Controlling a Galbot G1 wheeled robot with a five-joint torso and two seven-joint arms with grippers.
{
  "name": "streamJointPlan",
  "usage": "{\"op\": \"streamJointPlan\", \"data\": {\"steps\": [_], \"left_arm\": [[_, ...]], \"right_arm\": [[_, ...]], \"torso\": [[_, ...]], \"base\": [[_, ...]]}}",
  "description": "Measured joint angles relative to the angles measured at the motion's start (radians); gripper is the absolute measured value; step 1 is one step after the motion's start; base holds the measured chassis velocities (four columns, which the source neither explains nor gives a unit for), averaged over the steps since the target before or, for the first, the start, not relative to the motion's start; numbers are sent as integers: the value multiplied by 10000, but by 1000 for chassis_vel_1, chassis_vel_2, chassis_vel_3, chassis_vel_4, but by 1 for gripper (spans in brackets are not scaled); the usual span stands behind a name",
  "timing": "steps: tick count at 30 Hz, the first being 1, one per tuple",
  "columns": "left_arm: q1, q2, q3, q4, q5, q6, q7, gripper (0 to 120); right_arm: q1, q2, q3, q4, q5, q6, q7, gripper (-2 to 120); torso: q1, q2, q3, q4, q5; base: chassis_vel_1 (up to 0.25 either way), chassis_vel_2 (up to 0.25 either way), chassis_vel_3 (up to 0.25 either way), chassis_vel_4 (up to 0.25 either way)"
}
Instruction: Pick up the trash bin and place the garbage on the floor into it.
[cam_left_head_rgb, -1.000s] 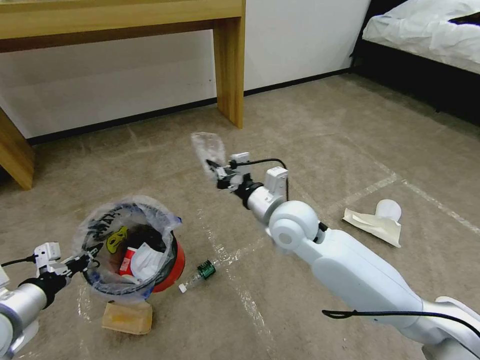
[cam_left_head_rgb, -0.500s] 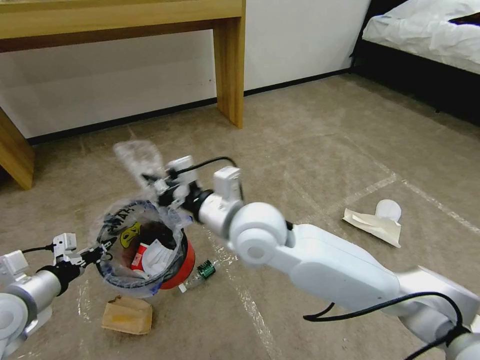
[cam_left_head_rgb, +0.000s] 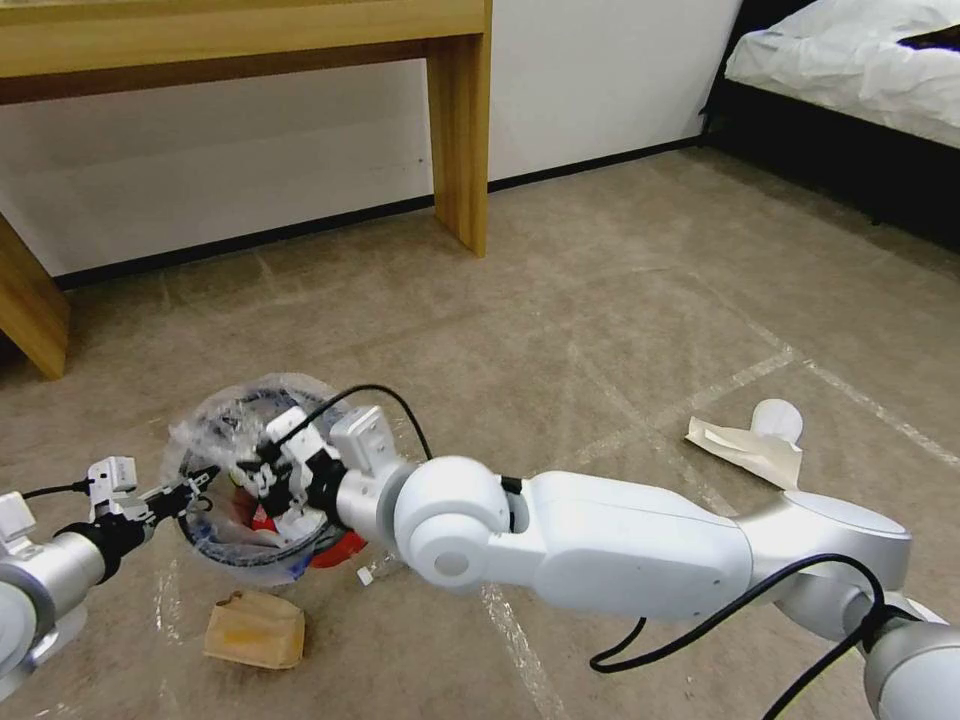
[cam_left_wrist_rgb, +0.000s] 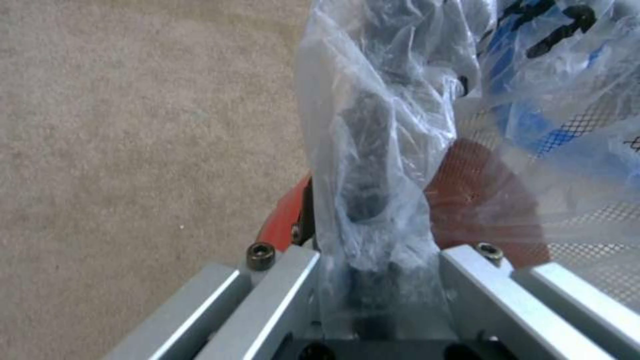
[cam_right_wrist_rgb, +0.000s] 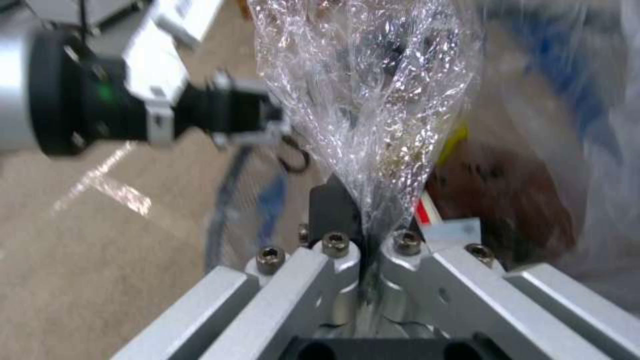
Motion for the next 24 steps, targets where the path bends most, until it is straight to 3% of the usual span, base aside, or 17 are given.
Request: {"op": "streamJointPlan", "data": {"steps": [24], "left_arm": [[165, -247, -95, -315, 27, -6, 44, 1]], "right_arm": [[-126, 70, -488, -558, -439, -209, 69, 0]], "torso": [[0, 0, 0, 0, 1]], "base": [[0, 0, 0, 0]]}}
